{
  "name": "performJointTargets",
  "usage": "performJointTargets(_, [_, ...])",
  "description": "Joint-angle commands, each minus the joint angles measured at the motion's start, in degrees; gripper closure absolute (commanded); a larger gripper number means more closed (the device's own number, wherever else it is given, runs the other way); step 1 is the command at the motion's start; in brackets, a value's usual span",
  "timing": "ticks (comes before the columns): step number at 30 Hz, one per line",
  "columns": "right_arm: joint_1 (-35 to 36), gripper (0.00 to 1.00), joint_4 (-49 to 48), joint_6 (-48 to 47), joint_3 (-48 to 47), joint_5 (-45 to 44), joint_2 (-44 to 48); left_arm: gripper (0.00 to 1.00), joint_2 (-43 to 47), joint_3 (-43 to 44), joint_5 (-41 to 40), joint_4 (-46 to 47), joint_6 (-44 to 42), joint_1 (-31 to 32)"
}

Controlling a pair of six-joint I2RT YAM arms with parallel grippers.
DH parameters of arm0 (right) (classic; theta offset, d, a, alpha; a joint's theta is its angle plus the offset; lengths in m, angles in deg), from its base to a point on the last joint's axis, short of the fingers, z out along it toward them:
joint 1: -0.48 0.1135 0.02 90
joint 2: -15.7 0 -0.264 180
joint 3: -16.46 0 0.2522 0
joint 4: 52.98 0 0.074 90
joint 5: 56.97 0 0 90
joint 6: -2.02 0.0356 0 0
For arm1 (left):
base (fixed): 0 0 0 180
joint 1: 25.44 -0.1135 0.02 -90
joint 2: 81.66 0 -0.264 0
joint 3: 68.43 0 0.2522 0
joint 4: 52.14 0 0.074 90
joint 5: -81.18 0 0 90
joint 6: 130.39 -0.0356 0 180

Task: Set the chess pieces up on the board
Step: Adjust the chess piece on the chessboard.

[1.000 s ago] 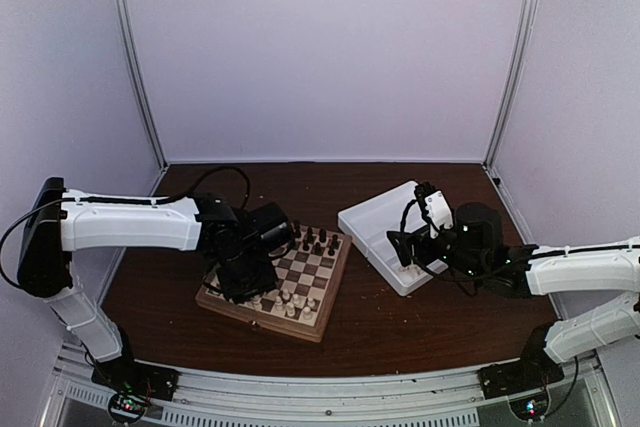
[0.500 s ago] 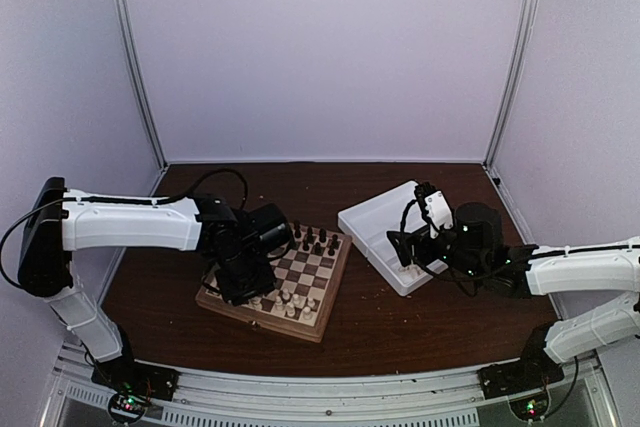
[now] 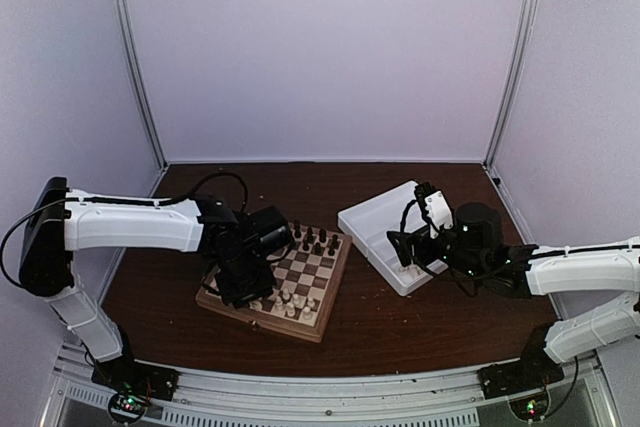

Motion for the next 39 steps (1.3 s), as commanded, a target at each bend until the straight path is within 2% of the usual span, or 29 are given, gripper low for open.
performJointTargets(1, [-0.2,0.00,0.0,0.2,-0.4,-0.7,1.0,0.68,-1.0,-0.1,0.3,-0.1,0.4,-0.3])
performJointTargets(5, [-0.2,0.00,0.0,0.2,-0.4,-0.7,1.0,0.72,-1.0,-0.4,0.0,-0.2,0.7,-0.3])
performJointTargets(23, [-0.2,0.00,0.2,0.2,-0.3,-0.7,1.4,0.74,-1.3,-0.2,-1.0,-0.2,0.2,-0.7])
performJointTargets(26, [-0.2,0.00,0.2,0.2,-0.4,-0.7,1.3,0.78,-1.3,-0.2,-0.9,-0.2,0.2,-0.7])
performJointTargets(39, [-0.2,0.00,0.2,0.1,-0.5,-0.7,1.0,0.83,-1.5,0.5,0.4,-0.1,-0.5,-0.7])
